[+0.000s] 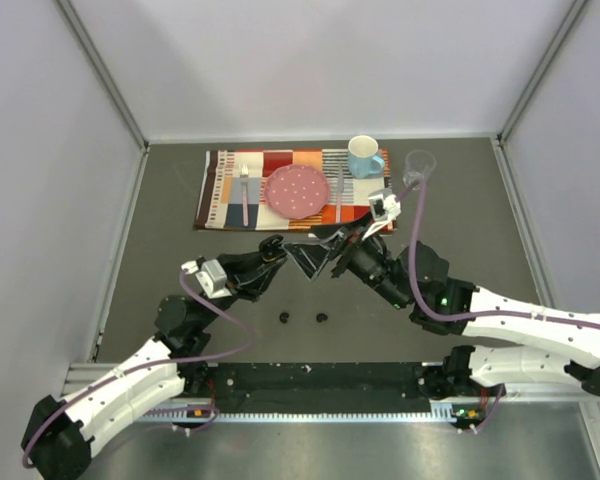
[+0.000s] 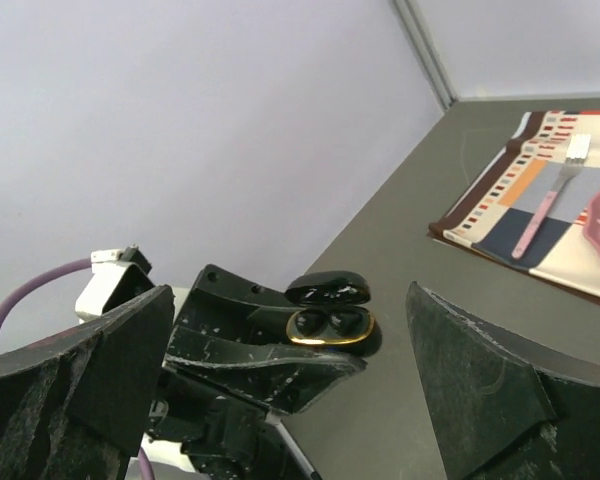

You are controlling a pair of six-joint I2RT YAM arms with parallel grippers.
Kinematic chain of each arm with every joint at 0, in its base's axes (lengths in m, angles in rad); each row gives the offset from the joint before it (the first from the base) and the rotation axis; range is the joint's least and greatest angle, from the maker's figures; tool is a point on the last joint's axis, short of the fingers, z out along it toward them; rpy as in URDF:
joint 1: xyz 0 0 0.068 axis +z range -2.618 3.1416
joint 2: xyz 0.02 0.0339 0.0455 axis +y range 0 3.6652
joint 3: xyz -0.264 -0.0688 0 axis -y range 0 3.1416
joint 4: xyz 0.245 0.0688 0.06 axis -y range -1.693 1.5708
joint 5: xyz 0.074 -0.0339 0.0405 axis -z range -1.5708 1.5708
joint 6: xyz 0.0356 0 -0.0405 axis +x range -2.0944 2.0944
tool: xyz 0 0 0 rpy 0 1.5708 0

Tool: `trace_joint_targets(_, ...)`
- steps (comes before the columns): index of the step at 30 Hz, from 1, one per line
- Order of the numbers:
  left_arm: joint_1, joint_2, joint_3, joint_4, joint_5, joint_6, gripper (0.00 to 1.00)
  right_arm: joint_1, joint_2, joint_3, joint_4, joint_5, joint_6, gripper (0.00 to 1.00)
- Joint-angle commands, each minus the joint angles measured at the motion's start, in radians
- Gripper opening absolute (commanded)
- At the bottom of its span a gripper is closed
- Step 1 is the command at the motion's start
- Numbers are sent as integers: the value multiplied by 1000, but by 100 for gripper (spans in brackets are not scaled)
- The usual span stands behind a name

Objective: Insert the wireless bluetooth earbuds into the charging case
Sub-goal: Close the charging case.

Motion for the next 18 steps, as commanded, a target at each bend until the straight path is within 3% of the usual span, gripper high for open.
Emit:
trace_joint_targets(1,1,-21,13,21,-10,5,0,7,-51,-6,-52,98,27,99)
trace_joint_targets(11,1,-43,30,-17,-5,3,0,-9,-111,100,-385,201,79,99)
trace_joint_targets(16,1,-61,38,-35,19,0,0,-110,-111,200,-641,81,117,99)
trace_joint_targets(18,1,-66,41,-40,28,-2,0,-213,-109,241,-701,-40,157,99)
